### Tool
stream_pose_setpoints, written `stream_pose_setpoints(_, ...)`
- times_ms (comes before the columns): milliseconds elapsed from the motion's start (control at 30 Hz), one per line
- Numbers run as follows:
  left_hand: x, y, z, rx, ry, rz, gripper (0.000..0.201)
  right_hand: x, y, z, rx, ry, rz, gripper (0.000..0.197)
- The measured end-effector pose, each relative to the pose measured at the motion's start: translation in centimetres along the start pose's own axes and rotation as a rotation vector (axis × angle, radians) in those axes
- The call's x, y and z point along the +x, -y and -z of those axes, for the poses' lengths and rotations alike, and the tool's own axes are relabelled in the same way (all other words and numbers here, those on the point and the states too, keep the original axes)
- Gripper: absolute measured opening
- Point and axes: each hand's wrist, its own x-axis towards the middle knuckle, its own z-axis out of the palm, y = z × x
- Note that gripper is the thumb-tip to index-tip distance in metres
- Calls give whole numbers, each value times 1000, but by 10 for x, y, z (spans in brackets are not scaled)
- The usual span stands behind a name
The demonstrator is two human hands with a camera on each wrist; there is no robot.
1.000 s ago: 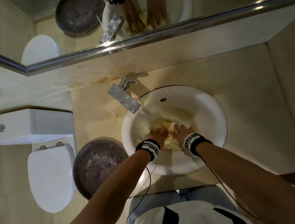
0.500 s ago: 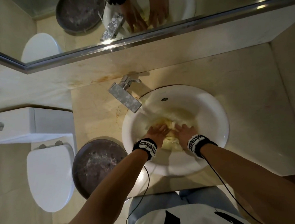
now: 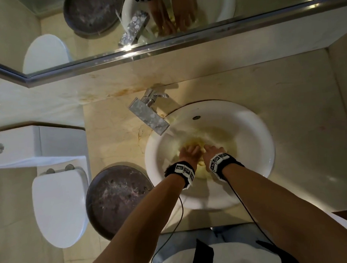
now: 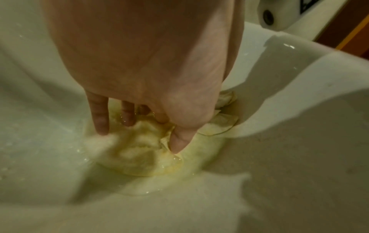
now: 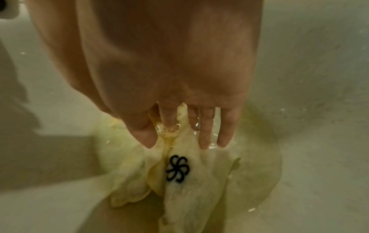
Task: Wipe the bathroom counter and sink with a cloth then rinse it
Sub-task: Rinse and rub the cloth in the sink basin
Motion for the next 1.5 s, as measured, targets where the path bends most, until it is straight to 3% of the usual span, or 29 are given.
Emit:
stream_pose_setpoints(167, -3, 12, -4, -93, -74, -51, 71, 2, -19, 14, 113, 6, 79, 39)
stream_pose_setpoints(233, -7, 18, 0, -207, -124, -106, 73, 1, -26, 17, 221, -9, 76, 36)
stream_pose_setpoints(300, -9, 25, 6, -340, -151, -71, 78, 2, -32, 21, 299, -45, 36, 34)
stream_pose_setpoints(433, -11, 25, 7, -282, -178, -39, 86, 6, -34, 9, 436, -60, -44, 73)
stream_pose_setpoints(533, -12, 17, 10, -216, -115, -15, 68, 0, -34, 3, 361, 21, -15, 75)
stream_pose_setpoints(667, -21, 14, 20, -372, 61, -33, 41, -7, -42, 7, 347, 74, 21, 50)
stream_pose_setpoints(767, -37, 16, 41, -441, 154, -73, 5, -11, -50, 20, 358, 66, 50, 33)
stream_pose_setpoints(900, -56, 27, 78, -480, 100, -71, 6, -25, -69, 54, 406, -2, 92, 40)
stream_pose_setpoints(1067, -74, 52, 112, -485, -103, 58, 19, -48, -86, 101, 392, -237, 76, 27)
stream_pose_setpoints(1200, -78, 51, 108, -474, -231, 121, 23, -53, -86, 99, 338, -251, 29, 16)
stream_pose_setpoints(1300, -74, 39, 89, -480, -199, 146, 30, -55, -78, 75, 311, -211, 30, 30)
stream_pose_setpoints(1400, -67, 25, 66, -419, -26, 96, 27, -53, -65, 45, 266, -83, 48, 30)
stream_pose_setpoints(1500, -57, 12, 43, -432, -2, 78, 31, -41, -49, 20, 232, -120, 87, 46)
